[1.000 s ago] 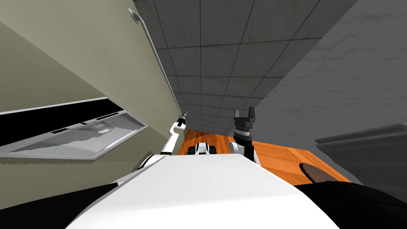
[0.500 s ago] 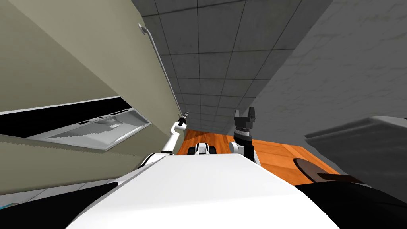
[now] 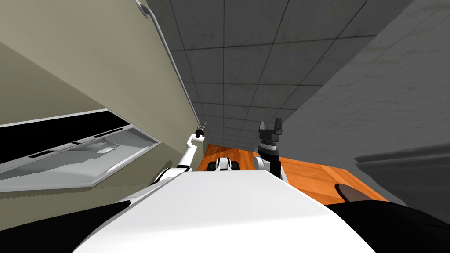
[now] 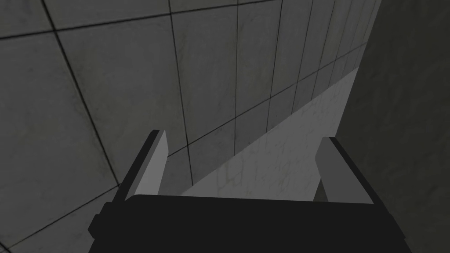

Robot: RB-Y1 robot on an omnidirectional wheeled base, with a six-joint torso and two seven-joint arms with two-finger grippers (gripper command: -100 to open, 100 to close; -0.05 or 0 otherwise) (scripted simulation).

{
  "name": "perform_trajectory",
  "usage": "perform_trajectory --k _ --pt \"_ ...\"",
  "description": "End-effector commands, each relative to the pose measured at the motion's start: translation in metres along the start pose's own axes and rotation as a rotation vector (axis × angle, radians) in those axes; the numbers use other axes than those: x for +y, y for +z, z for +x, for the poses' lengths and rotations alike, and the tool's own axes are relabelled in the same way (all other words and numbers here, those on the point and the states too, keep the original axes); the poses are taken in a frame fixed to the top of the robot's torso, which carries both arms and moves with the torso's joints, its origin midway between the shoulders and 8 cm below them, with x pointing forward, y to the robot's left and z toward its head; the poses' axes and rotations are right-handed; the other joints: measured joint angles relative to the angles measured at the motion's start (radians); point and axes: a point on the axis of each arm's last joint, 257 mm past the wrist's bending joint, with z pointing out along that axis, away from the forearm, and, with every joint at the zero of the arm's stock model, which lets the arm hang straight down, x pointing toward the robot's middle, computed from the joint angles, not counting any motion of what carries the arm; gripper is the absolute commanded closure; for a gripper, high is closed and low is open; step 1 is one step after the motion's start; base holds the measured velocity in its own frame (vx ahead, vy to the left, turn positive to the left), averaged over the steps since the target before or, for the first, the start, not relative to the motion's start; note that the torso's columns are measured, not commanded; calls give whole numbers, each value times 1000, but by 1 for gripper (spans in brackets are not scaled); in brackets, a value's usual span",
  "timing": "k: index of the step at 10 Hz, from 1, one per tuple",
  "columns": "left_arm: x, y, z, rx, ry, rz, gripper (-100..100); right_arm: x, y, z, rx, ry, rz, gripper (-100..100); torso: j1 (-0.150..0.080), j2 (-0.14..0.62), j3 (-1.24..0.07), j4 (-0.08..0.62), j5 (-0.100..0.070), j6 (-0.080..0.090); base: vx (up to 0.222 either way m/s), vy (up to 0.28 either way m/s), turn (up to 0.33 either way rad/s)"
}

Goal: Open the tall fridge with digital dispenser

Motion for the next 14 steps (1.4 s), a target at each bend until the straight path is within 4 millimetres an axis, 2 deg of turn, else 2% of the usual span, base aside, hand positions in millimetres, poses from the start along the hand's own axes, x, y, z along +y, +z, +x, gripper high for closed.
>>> perform_trajectory --k 1,8,10,11,12,13,14 --pt "13 2 -12 -11 -9 -46 -100 0 0 0 0 0 0 0 0 -1 0 0 0 0 101 10 58" --pt "61 7 -48 -47 -49 -195 -100 0 0 0 0 0 0 0 -2 -3 -2 -1 0 0 144 13 64" --pt "58 8 -47 -46 -45 -185 -100 0 0 0 0 0 0 0 1 1 0 0 1 1 39 -1 16" --pt "58 7 -47 -46 -45 -186 100 0 0 0 0 0 0 0 1 0 1 0 1 1 -1 -1 15" --pt "42 10 -24 -7 -38 -162 100 0 0 0 0 0 0 0 0 -1 0 1 0 2 -182 16 -141" --pt "42 10 -24 -7 -38 -162 100 0 0 0 0 0 0 0 -3 5 3 3 -1 7 -237 16 -169" --pt "31 12 -13 12 -34 -147 100 0 0 0 0 1 0 0 -3 4 3 2 -1 2 -209 -18 -118"
